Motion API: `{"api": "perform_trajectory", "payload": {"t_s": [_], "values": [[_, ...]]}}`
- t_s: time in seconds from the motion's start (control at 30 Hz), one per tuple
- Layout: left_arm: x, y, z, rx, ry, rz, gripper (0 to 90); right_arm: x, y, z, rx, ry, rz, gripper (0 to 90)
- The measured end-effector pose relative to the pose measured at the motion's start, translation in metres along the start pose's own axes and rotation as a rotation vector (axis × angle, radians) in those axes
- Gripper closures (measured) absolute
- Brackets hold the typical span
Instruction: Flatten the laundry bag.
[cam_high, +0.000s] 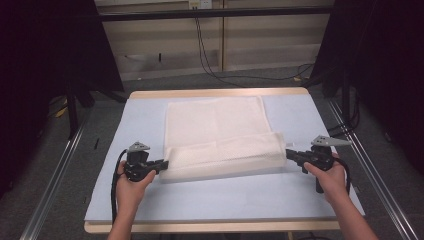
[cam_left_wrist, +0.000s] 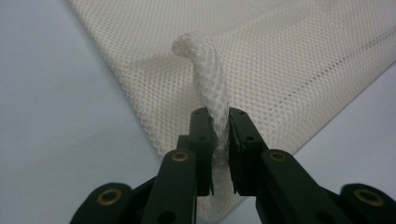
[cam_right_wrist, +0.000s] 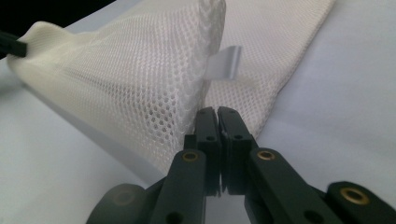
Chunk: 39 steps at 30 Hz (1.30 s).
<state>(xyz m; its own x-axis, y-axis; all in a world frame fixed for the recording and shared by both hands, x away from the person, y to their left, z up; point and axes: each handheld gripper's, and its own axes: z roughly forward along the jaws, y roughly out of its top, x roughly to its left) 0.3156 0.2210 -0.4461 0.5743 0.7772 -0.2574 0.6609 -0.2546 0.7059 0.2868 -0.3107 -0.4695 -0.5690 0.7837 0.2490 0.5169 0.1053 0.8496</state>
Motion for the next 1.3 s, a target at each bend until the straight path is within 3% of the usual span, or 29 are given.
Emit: {"api": "perform_trajectory", "payload": {"t_s": [0.17, 0.33, 0.67, 0.77, 0.83, 1.3], "values": [[-0.002, -0.001, -0.004, 0.003, -0.001, 0.001, 76.2, 0.004, -0.009, -0.008, 0.021, 0.035, -0.047, 87.9], [-0.004, -0.001, -0.009, -0.001, 0.015, -0.001, 64.7, 0.005, -0.017, -0.01, 0.037, 0.058, -0.082, 85.7], [0.007, -0.004, -0.018, -0.009, 0.006, -0.036, 51.4, 0.006, -0.019, -0.01, 0.041, 0.05, -0.09, 86.2], [0.012, -0.005, -0.019, -0.001, 0.0, -0.046, 51.2, 0.006, -0.019, -0.01, 0.044, 0.042, -0.086, 85.9], [0.013, -0.006, -0.02, 0.003, -0.002, -0.038, 57.1, 0.006, -0.02, -0.009, 0.047, 0.04, -0.091, 86.0], [0.015, -0.006, -0.023, 0.02, 0.001, -0.058, 57.6, 0.006, -0.02, -0.009, 0.045, 0.031, -0.094, 85.5]]}}
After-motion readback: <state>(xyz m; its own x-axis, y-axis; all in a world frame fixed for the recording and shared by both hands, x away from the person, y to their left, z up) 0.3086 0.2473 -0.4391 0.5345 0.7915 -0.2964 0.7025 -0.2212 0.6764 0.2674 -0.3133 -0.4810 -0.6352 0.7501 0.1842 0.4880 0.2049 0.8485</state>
